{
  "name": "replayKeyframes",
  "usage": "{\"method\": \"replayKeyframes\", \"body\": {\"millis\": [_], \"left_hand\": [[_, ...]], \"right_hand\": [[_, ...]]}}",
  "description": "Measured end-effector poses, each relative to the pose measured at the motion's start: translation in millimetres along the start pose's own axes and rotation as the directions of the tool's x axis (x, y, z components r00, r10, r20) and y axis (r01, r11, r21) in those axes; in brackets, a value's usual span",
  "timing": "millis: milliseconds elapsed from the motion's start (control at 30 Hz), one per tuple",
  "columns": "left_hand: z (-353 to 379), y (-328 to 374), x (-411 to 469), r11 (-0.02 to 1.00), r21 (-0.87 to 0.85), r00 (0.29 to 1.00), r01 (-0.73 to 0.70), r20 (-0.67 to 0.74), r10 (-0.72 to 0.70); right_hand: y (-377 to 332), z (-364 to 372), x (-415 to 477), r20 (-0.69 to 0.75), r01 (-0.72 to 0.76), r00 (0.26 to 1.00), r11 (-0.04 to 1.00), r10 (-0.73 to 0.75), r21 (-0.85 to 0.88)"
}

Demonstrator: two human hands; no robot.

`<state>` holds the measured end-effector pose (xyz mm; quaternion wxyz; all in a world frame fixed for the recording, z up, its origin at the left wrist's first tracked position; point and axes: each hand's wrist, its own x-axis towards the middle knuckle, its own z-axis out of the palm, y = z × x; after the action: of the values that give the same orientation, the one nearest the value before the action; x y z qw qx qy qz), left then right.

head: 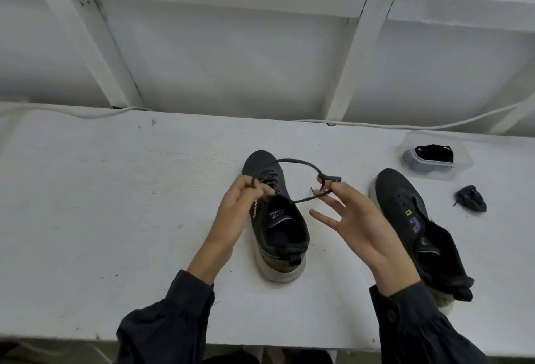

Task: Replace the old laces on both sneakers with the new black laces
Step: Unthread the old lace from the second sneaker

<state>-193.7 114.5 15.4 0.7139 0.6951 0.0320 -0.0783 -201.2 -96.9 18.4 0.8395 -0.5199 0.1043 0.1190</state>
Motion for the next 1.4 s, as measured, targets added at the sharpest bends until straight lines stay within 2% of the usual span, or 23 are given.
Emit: {"method": "replayKeyframes", "body": {"millis": [100, 167, 267, 333, 400, 467, 533, 633, 700, 767, 800, 833, 900, 933, 967, 1000, 1033, 1100, 1167, 1300, 1400], "left_hand": [[-2.9, 18.6, -4.5, 0.997, 0.039, 0.954, -0.064, 0.296, 0.05], [-10.0, 23.7, -4.5, 0.994, 0.008, 0.935, -0.108, 0.34, 0.099], [-25.8, 21.5, -1.9, 0.961, -0.254, 0.966, -0.108, 0.202, 0.162], [-37.5, 18.2, -0.9, 0.862, -0.501, 0.992, -0.085, 0.042, 0.122], [-52.5, 12.5, 1.0, 0.761, -0.64, 0.994, -0.11, -0.091, 0.068], [-69.5, 5.9, 2.2, 0.724, -0.669, 0.981, -0.164, -0.187, 0.049], [-85.0, -0.7, 2.2, 0.74, -0.644, 0.967, -0.195, -0.252, 0.035], [-94.6, -10.4, -1.0, 0.909, -0.407, 0.966, -0.085, -0.258, -0.025], [-91.1, -15.8, -7.6, 0.978, -0.197, 0.98, 0.073, -0.168, -0.107], [-81.1, -18.6, -16.2, 0.982, -0.041, 0.982, 0.185, -0.036, -0.186], [-73.1, -20.0, -20.5, 0.978, 0.029, 0.978, 0.208, 0.019, -0.208], [-63.1, -21.2, -24.0, 0.975, 0.077, 0.975, 0.209, 0.056, -0.214], [-39.1, -25.1, -27.7, 0.976, 0.128, 0.979, 0.179, 0.075, -0.189], [-26.7, -29.1, -27.8, 0.977, 0.142, 0.983, 0.159, 0.067, -0.17], [-14.4, -33.7, -27.0, 0.978, 0.153, 0.987, 0.143, 0.056, -0.153], [-2.9, -38.1, -25.4, 0.977, 0.175, 0.991, 0.12, 0.044, -0.129], [6.9, -42.1, -23.1, 0.974, 0.21, 0.995, 0.086, 0.03, -0.095], [19.6, -50.8, -16.3, 0.956, 0.291, 0.999, 0.034, 0.008, -0.038], [22.8, -56.4, -10.1, 0.939, 0.344, 1.0, 0.016, -0.013, -0.012], [18.7, -55.8, -5.9, 0.935, 0.356, 1.0, 0.007, -0.008, -0.004], [16.8, -54.8, -3.0, 0.924, 0.383, 1.0, -0.02, 0.018, 0.014]], "right_hand": [[-8.8, -3.1, -0.1, -0.043, 0.035, 0.998, 0.995, -0.039, -0.091], [-12.6, -6.9, 1.1, -0.06, 0.031, 0.998, 0.997, -0.035, -0.068], [-16.6, -12.1, 2.0, -0.061, 0.009, 0.998, 1.0, -0.009, 0.008], [-18.5, -21.6, 3.6, -0.083, 0.0, 0.996, 0.996, 0.008, 0.093], [-22.1, -32.4, 6.9, -0.131, 0.0, 0.991, 0.986, 0.022, 0.167], [-28.2, -42.3, 9.9, -0.181, 0.029, 0.984, 0.978, 0.009, 0.208], [-34.4, -49.5, 13.4, -0.206, 0.077, 0.978, 0.985, -0.044, 0.157], [-38.0, -52.0, 18.4, -0.213, 0.062, 0.971, 0.976, -0.107, -0.209], [-38.1, -49.8, 20.6, -0.192, -0.063, 0.981, 0.876, -0.035, -0.479], [-36.8, -48.2, 23.7, -0.209, -0.219, 0.973, 0.683, 0.099, -0.697], [-35.1, -46.6, 25.1, -0.23, -0.257, 0.966, 0.579, 0.12, -0.774], [-33.6, -43.6, 26.0, -0.255, -0.256, 0.964, 0.486, 0.07, -0.835], [-29.5, -37.9, 27.9, -0.259, -0.197, 0.947, 0.291, -0.192, -0.936], [-27.1, -33.6, 28.7, -0.217, -0.159, 0.918, 0.192, -0.331, -0.968], [-24.3, -28.0, 29.7, -0.15, -0.104, 0.891, 0.129, -0.429, -0.986], [-21.3, -21.1, 30.9, -0.081, -0.029, 0.882, 0.118, -0.463, -0.993], [-18.1, -13.0, 32.8, -0.017, 0.057, 0.902, 0.158, -0.431, -0.986], [-7.0, 1.9, 38.1, 0.094, 0.176, 0.962, 0.317, -0.257, -0.932], [6.0, 11.3, 42.9, 0.137, 0.173, 0.984, 0.411, -0.116, -0.895], [15.2, 17.3, 44.3, 0.089, 0.13, 0.991, 0.53, -0.103, -0.838], [12.4, 19.1, 42.5, 0.109, 0.134, 0.991, 0.574, -0.078, -0.808]]}}
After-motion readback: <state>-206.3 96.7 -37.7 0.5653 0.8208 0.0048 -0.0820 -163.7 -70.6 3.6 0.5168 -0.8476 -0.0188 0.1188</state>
